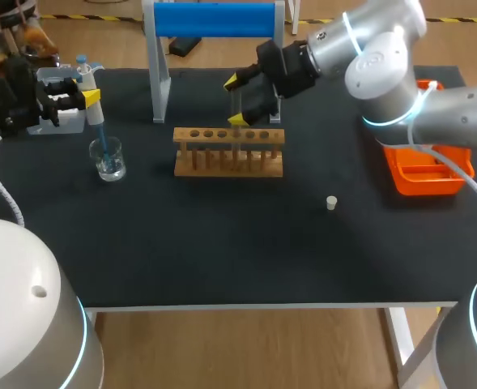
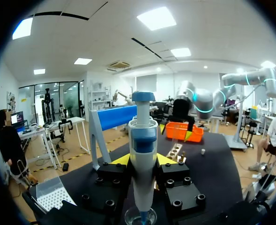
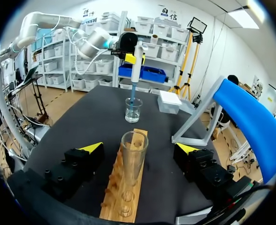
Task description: Invert the test tube, pick up the pipette, mount the tip to pipette, aspirate from beaker and dispense into the tube, eject the tip, return the pipette, and cap with the stopper.
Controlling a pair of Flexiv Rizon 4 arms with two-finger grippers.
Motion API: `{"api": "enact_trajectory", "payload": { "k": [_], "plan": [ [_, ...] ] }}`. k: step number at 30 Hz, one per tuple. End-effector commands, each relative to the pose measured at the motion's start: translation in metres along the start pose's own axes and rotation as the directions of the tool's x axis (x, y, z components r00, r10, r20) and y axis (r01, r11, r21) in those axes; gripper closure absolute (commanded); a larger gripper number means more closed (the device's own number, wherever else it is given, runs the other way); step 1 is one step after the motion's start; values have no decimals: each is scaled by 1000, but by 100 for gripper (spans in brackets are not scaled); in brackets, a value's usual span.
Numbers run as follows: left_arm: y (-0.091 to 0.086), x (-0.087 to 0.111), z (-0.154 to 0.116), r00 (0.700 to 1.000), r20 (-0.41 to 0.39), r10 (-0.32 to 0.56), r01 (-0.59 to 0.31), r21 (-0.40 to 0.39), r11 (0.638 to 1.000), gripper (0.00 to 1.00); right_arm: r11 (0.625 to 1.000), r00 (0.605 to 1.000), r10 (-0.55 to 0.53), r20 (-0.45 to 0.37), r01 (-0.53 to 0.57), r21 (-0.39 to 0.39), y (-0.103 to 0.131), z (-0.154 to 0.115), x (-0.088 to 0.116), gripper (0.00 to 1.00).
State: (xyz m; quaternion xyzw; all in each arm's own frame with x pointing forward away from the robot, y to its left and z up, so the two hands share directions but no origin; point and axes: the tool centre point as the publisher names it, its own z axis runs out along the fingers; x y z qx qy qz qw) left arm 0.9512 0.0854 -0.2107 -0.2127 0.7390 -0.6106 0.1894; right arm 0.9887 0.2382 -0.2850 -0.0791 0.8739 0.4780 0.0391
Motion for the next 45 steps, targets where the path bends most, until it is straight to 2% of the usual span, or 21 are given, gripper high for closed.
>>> {"api": "enact_trajectory", "payload": {
  "k": [1, 14, 45],
  "plan": [
    [0, 0, 1, 1000, 4, 2, -2, 1, 1000, 100, 1000, 1000, -2, 4, 2, 6, 2, -2, 2, 0],
    [0, 0, 1, 1000, 4, 2, -2, 1, 1000, 100, 1000, 1000, -2, 4, 2, 6, 2, -2, 2, 0],
    [-44, 15, -2, 996, 65, 65, -63, -30, 998, 100, 1000, 1000, -2, 4, 2, 6, 2, -2, 2, 0]
  ]
}}
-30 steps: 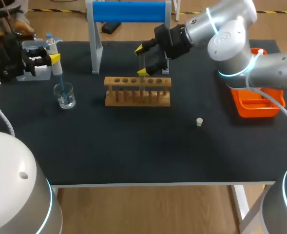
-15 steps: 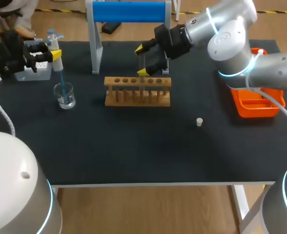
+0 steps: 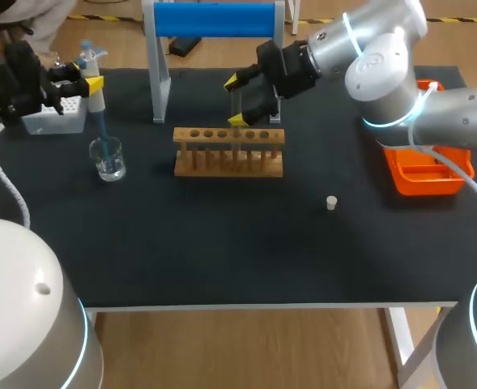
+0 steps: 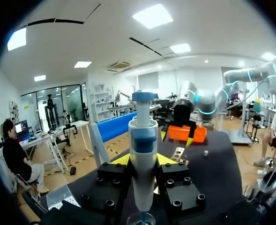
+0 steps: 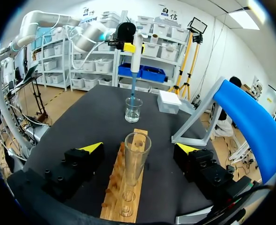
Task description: Invert the test tube, pick up the pipette, mount the tip to pipette, aspirate from beaker and dispense into the tube, eject the tip, return the pipette, and cap with the stopper.
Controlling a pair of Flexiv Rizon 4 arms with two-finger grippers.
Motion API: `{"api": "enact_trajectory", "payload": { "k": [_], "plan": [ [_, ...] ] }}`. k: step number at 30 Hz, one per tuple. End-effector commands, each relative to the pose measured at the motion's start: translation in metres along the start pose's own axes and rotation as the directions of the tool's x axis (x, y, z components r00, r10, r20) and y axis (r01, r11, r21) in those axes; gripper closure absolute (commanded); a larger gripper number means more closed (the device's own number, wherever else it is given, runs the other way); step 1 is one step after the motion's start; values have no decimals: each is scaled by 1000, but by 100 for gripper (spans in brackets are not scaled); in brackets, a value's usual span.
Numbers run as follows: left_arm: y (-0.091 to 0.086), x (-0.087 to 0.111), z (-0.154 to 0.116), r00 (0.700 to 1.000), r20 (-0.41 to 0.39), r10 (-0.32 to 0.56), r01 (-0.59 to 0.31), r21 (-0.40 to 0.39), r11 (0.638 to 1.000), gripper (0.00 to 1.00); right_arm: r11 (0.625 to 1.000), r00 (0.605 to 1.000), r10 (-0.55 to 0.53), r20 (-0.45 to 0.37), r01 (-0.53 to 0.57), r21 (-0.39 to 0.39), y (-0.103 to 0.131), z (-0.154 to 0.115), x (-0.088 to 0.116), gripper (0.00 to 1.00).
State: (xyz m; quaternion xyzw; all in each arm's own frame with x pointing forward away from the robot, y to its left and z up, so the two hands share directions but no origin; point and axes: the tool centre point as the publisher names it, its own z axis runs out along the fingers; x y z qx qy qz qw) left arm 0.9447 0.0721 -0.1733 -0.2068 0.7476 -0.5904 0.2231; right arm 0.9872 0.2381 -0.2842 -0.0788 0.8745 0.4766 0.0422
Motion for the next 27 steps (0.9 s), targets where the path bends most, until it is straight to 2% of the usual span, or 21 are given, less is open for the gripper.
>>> {"api": "enact_trajectory", "payload": {
  "k": [1, 3, 5, 16, 20, 27],
  "plan": [
    [-7, 3, -3, 1000, 22, 2, -2, -5, 1000, 100, 1000, 1000, 1, -1, -1, 3, 1, -1, 0, 0],
    [-10, 2, -5, 999, 23, -25, 25, 16, 1000, 100, 1000, 1000, 1, -1, -1, 3, 1, -1, 0, 0],
    [-12, 1, -6, 999, 30, -10, 11, -9, 1000, 100, 1000, 1000, 1, -1, -1, 3, 1, -1, 0, 0],
    [-33, 4, -10, 999, 46, -9, 10, -12, 1000, 100, 1000, 1000, 1, -1, -1, 3, 1, -1, 0, 0],
    [-50, 9, -9, 999, 42, 5, -4, -19, 1000, 100, 1000, 1000, 1, -1, -1, 3, 1, -1, 0, 0],
    [-95, 20, 0, 998, 48, 33, -32, -32, 999, 100, 1000, 1000, 1, -1, -1, 3, 1, -1, 0, 0]
  ]
}}
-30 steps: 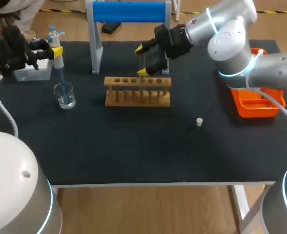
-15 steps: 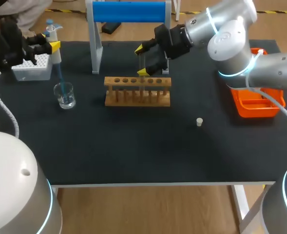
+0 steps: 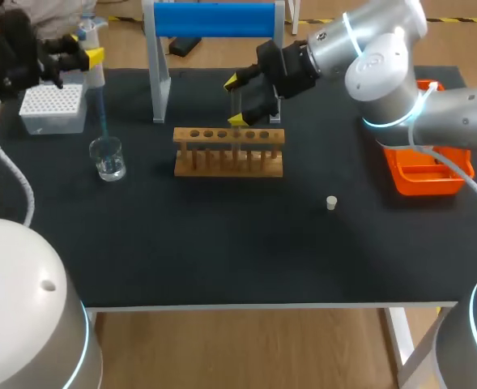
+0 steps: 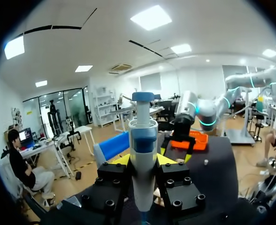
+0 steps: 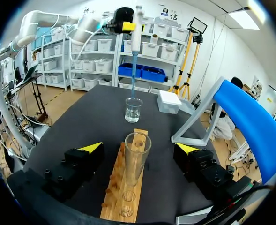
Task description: Invert the test tube, pick up the pipette, mount the tip to pipette, aspirate from beaker and dispense into the tube, eject the tip, return the pipette, and cap with the stopper.
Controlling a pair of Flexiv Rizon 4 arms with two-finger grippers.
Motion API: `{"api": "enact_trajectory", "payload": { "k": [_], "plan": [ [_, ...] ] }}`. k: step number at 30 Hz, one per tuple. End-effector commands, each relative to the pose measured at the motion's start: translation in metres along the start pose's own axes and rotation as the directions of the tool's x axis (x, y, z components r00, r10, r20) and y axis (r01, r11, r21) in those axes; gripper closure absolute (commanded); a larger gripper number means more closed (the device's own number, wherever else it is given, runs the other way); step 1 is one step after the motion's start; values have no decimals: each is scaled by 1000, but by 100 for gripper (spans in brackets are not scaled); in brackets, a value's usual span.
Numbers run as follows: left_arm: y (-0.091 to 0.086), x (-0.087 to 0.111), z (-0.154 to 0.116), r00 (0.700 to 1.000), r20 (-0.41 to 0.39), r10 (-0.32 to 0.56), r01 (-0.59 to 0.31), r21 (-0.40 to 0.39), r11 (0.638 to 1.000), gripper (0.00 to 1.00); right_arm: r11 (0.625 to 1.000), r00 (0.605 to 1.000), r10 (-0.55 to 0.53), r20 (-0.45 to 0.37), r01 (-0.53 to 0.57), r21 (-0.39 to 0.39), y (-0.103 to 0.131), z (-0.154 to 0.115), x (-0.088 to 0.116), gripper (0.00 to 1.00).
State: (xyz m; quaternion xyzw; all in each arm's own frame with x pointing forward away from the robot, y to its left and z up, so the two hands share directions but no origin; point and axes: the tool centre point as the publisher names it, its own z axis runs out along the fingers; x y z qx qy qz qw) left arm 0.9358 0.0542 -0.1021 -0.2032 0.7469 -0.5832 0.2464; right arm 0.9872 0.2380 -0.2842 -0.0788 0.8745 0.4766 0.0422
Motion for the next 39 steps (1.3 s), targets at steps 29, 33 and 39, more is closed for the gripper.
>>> {"api": "enact_trajectory", "payload": {
  "k": [29, 33, 39],
  "plan": [
    [-139, 108, 103, 972, -235, 17, -24, -27, 999, 100, 1000, 1000, 0, -2, 0, 3, 1, -1, 0, 0],
    [-146, 114, 111, 966, -256, 19, -21, -6, 1000, 100, 1000, 1000, 0, -2, 0, 3, 1, -1, 0, 0],
    [-147, 115, 111, 966, -256, 19, -21, -2, 1000, 100, 1000, 1000, 0, -2, 0, 3, 1, -1, 0, 0]
  ]
}}
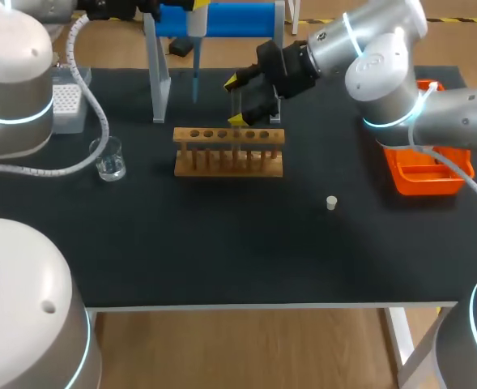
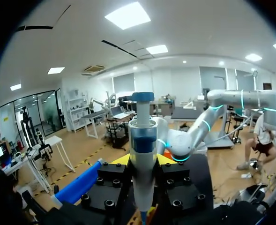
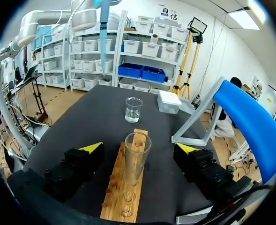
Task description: Invert the test tube, pick up the pipette, mount the tip to pipette, aspirate from beaker and dispense into the tube, eject the tip, return the pipette, and cap with the stopper.
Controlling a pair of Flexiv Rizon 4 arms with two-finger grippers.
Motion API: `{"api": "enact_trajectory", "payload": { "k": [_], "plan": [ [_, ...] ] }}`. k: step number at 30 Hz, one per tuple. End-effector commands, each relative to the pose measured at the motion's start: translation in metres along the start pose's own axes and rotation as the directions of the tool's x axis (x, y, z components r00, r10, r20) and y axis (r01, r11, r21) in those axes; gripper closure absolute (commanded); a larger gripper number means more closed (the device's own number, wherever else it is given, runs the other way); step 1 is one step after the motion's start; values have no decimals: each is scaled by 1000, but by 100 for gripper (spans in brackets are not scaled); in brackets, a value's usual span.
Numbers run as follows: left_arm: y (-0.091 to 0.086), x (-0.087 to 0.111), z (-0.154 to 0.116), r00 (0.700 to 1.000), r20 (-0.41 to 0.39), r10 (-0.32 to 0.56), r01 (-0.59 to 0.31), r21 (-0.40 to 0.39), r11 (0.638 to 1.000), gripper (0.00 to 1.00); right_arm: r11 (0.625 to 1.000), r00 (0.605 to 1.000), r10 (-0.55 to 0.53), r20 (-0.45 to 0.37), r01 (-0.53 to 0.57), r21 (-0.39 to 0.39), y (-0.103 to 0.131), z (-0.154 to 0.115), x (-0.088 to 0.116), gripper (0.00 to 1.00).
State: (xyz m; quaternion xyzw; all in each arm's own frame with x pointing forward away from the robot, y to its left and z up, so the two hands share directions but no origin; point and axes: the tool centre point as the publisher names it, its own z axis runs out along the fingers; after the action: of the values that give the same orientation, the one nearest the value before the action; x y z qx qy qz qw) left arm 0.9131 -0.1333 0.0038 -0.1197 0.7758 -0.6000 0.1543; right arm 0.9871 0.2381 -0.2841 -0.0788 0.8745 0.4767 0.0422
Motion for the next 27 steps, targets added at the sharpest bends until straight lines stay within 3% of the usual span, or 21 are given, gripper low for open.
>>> {"api": "enact_trajectory", "payload": {
  "k": [1, 27],
  "plan": [
    [0, -1, 1, 1000, -2, -1, 1, 0, 1000, 100, 1000, 1000, 1, -2, -1, 3, 1, -1, 0, 0],
    [-2, 0, 3, 1000, -6, 2, -2, 2, 1000, 100, 1000, 1000, 1, -2, -1, 3, 1, -1, 0, 0]
  ]
}}
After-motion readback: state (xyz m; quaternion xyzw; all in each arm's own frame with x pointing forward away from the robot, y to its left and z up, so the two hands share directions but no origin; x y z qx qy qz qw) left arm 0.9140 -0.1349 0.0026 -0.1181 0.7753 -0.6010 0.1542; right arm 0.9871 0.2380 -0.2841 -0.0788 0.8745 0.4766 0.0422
